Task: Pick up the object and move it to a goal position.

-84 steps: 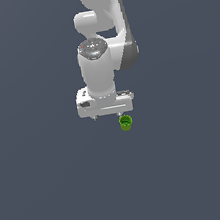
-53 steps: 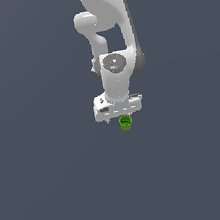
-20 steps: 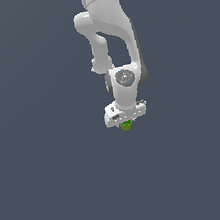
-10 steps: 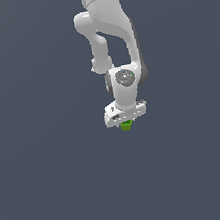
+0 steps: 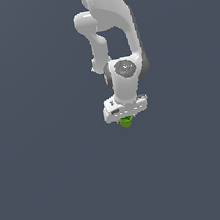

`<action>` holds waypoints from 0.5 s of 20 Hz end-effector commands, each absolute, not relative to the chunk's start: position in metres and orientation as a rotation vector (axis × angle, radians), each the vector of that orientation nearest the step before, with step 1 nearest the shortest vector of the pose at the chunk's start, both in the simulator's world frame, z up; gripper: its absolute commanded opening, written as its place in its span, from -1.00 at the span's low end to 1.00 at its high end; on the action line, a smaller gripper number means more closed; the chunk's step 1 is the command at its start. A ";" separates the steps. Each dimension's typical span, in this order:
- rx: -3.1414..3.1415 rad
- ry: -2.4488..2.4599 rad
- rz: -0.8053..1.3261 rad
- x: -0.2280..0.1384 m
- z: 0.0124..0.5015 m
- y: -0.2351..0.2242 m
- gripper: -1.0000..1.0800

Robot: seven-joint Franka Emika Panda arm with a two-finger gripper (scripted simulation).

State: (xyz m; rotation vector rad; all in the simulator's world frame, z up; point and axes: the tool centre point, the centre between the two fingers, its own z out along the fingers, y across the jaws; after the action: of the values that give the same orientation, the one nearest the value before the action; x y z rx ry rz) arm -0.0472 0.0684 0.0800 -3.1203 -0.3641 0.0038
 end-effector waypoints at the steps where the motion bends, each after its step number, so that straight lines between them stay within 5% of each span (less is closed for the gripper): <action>1: -3.120 -0.364 0.000 -0.046 0.099 0.069 -1.00; 10: -3.120 -0.365 0.000 -0.046 0.190 0.071 -1.00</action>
State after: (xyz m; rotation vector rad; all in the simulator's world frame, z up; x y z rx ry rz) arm -0.0457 0.0704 0.1718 -3.1204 -0.3650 0.0021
